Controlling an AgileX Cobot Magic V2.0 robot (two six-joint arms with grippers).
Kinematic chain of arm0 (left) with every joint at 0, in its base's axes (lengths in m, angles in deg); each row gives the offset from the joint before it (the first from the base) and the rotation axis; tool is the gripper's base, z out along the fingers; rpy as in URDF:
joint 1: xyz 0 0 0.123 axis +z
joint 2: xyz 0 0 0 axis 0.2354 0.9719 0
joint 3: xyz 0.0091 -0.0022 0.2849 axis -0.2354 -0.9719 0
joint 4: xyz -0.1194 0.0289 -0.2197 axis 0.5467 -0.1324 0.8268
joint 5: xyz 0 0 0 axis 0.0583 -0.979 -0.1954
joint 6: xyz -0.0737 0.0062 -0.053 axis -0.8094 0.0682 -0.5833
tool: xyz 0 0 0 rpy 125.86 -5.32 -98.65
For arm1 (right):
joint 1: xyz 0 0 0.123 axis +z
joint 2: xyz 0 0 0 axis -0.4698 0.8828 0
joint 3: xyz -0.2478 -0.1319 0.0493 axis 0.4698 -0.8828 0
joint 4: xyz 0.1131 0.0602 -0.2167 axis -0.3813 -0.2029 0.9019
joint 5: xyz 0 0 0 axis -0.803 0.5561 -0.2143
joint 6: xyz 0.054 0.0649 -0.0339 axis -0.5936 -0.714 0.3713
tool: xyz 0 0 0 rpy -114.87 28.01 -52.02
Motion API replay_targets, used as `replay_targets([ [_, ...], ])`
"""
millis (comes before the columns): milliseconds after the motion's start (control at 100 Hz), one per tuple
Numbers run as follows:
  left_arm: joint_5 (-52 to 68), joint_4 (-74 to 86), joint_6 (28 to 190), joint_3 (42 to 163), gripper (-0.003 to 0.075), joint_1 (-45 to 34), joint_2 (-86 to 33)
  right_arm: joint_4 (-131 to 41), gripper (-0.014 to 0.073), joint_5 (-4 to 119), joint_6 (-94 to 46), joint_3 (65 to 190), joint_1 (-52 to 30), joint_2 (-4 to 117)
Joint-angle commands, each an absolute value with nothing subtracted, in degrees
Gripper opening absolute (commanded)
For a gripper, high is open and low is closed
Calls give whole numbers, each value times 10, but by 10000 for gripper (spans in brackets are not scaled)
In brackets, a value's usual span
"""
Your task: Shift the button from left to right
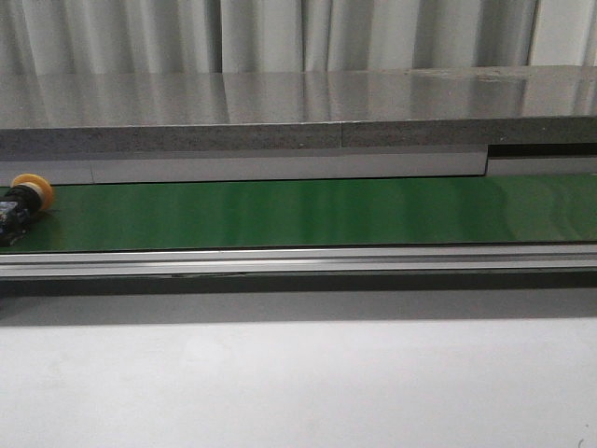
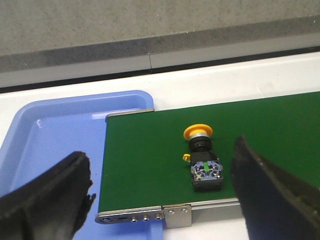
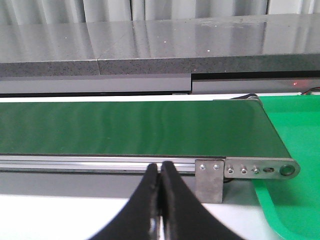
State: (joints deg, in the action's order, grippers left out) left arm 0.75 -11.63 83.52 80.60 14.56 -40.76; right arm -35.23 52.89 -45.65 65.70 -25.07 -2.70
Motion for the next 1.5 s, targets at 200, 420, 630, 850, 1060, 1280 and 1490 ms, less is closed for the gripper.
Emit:
replay_targets([
  [200,69,-107,834,715,557,141,-589,-346,-68,484,-454,667,-254,-36],
  [420,66,-94,834,657,557,141,-690,-346,-68,484,-454,667,-254,-36],
  [630,73,-94,834,637,557,141,-710,-346,-68,484,-454,667,-254,-36],
  [850,69,-94,834,636,540,141,-710,-346,-68,484,-454,667,-254,-36],
  [1060,69,-94,834,636,363,141,-710,-346,-68,484,-454,667,-254,-36],
  [1280,69,-94,834,636,38,141,-710,-346,-68,484,-454,667,-254,-36],
  [1490,69,-94,834,636,-19,141,-710,-346,-68,477,-454,667,-254,-36],
])
